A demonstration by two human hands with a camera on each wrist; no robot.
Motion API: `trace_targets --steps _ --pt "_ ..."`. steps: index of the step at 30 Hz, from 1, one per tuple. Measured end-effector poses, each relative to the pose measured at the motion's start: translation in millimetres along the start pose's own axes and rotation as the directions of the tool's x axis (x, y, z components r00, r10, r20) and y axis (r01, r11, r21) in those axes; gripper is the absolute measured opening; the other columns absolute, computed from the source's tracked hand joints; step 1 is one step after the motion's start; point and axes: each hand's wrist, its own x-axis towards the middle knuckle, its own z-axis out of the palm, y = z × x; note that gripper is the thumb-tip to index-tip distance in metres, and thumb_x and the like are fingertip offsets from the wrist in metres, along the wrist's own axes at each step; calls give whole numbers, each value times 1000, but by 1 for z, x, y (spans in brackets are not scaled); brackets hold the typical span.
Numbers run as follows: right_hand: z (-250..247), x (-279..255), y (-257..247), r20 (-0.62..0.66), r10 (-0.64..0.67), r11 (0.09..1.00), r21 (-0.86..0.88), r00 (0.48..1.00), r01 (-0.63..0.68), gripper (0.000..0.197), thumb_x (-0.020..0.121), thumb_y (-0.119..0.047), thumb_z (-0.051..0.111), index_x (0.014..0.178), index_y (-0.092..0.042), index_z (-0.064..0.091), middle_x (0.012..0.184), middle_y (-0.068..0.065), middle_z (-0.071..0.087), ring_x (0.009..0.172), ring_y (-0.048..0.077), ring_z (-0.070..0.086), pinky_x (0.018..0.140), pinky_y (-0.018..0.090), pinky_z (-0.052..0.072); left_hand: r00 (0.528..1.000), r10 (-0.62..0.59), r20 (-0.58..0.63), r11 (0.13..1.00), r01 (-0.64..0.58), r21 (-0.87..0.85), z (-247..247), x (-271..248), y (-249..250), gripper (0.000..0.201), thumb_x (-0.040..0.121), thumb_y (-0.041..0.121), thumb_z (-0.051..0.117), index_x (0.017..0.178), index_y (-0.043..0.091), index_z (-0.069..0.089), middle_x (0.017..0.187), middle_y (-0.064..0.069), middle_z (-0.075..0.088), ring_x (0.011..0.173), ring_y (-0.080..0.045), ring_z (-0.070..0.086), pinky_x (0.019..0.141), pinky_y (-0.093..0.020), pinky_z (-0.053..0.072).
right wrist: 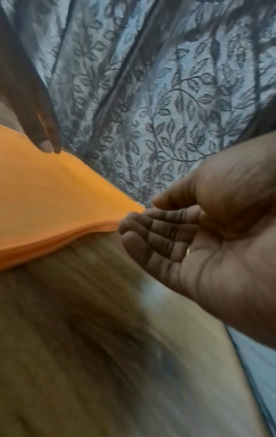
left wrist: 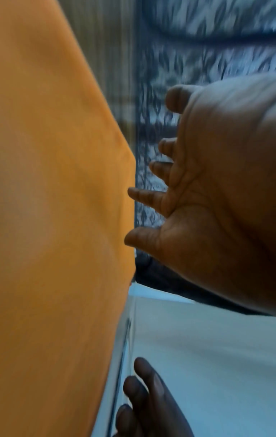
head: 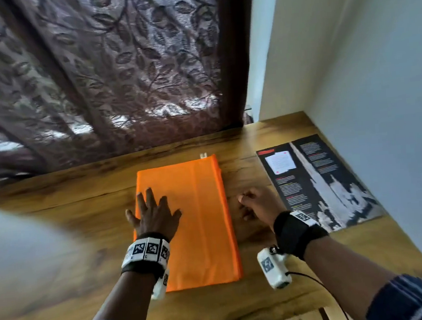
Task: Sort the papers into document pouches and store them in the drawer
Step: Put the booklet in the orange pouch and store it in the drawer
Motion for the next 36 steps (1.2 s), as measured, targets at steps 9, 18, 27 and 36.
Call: trace_targets --steps 9,18,27,36 --pt "-109 -31 21 -323 -182 885 -465 929 12 11 80 -18 78 90 -19 72 82 -7 72 78 11 68 76 30 55 943 327 59 941 -320 -109 -4 3 126 67 95 62 43 150 24 35 168 -1 5 154 -26 -5 119 -64 5" --pt "-160 -16 50 -181 -31 645 -755 983 -119 76 74 -45 80 141 -31 46 126 0 67 112 21 63 95 35 51 917 398 33 916 -395 -73 2 39 220 59 92 49 54 142 19 46 152 -10 38 143 -32 30 113 -52 32" --pt "-169 -9 65 -116 -82 720 -694 990 -22 85 74 -38 82 146 -34 36 137 -3 59 120 16 57 102 34 48 926 375 30 927 -375 -21 8 77 291 52 86 56 64 122 20 53 132 -10 53 122 -32 49 96 -49 46" --pt "-170 -8 72 -90 -94 765 -644 991 14 87 80 -36 79 151 -33 29 143 -6 52 128 13 50 107 32 43 960 278 41 960 -276 -37 -1 103 311 54 78 60 72 107 19 55 123 -6 56 118 -30 52 95 -48 47"
